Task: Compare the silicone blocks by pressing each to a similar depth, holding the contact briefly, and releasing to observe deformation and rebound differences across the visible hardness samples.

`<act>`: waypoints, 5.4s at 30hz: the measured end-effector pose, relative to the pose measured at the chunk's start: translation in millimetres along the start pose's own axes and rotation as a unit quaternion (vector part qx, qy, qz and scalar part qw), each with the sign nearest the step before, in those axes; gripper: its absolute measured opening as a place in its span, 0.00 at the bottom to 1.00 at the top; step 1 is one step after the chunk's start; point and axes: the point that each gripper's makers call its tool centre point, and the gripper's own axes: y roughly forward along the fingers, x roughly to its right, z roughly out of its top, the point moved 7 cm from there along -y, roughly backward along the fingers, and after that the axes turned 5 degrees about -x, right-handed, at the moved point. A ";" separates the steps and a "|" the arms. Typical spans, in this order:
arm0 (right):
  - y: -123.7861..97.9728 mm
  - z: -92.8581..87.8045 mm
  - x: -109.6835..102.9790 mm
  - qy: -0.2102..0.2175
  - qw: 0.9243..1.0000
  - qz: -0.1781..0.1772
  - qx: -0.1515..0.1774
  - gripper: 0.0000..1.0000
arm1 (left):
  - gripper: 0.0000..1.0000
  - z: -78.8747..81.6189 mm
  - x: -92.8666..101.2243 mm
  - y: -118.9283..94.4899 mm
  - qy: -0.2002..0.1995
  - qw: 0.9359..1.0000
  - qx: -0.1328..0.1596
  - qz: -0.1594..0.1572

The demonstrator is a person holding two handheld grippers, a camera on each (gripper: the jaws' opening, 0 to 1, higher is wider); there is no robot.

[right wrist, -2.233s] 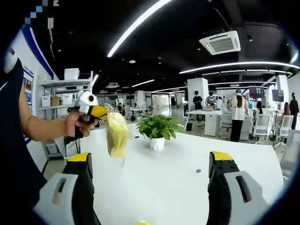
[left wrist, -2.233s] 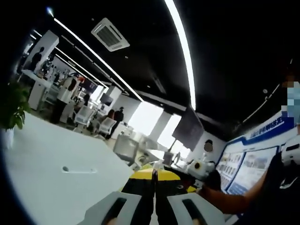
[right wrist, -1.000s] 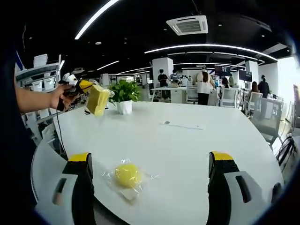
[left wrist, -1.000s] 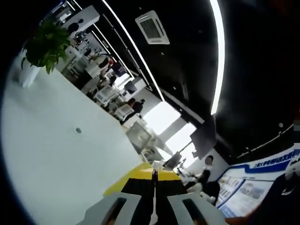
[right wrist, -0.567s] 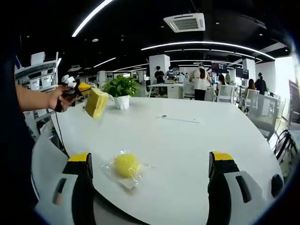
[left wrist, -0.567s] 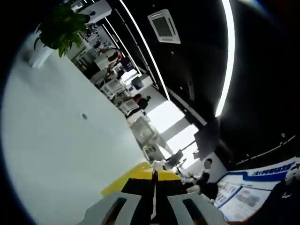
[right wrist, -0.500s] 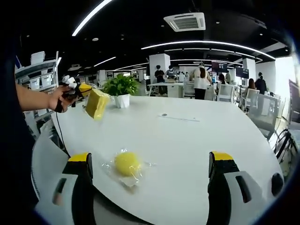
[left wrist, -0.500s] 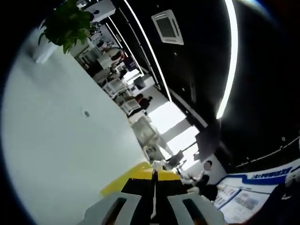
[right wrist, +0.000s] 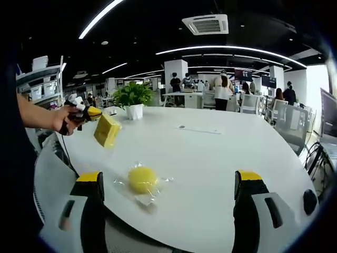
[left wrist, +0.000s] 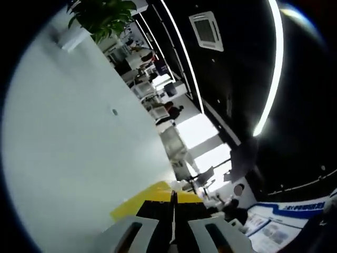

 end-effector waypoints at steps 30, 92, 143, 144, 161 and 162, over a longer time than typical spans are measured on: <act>6.5 -2.1 -1.9 -0.007 1.000 0.010 -0.018 0.97 | 0.00 -13.0 -88.2 -6.4 -0.018 0.990 -0.047 0.134; 13.5 -30.1 -3.9 0.025 0.995 0.039 -0.083 0.97 | 0.14 -4.0 -137.9 -7.9 0.187 0.942 -0.135 0.242; 12.1 -15.1 29.0 0.026 0.996 0.039 -0.070 0.96 | 1.00 -27.2 -27.8 -91.1 0.344 0.912 -0.045 0.220; 12.1 -14.4 29.6 0.027 0.996 0.040 -0.069 0.96 | 1.00 -27.3 -26.1 -90.1 0.345 0.912 -0.043 0.219; 7.4 -16.7 36.7 0.030 0.997 0.039 -0.063 0.96 | 1.00 -12.5 -7.0 -53.2 0.293 0.934 -0.015 0.204; 7.0 -16.5 36.3 0.031 0.997 0.039 -0.062 0.96 | 1.00 -11.2 -6.3 -51.2 0.288 0.936 -0.011 0.201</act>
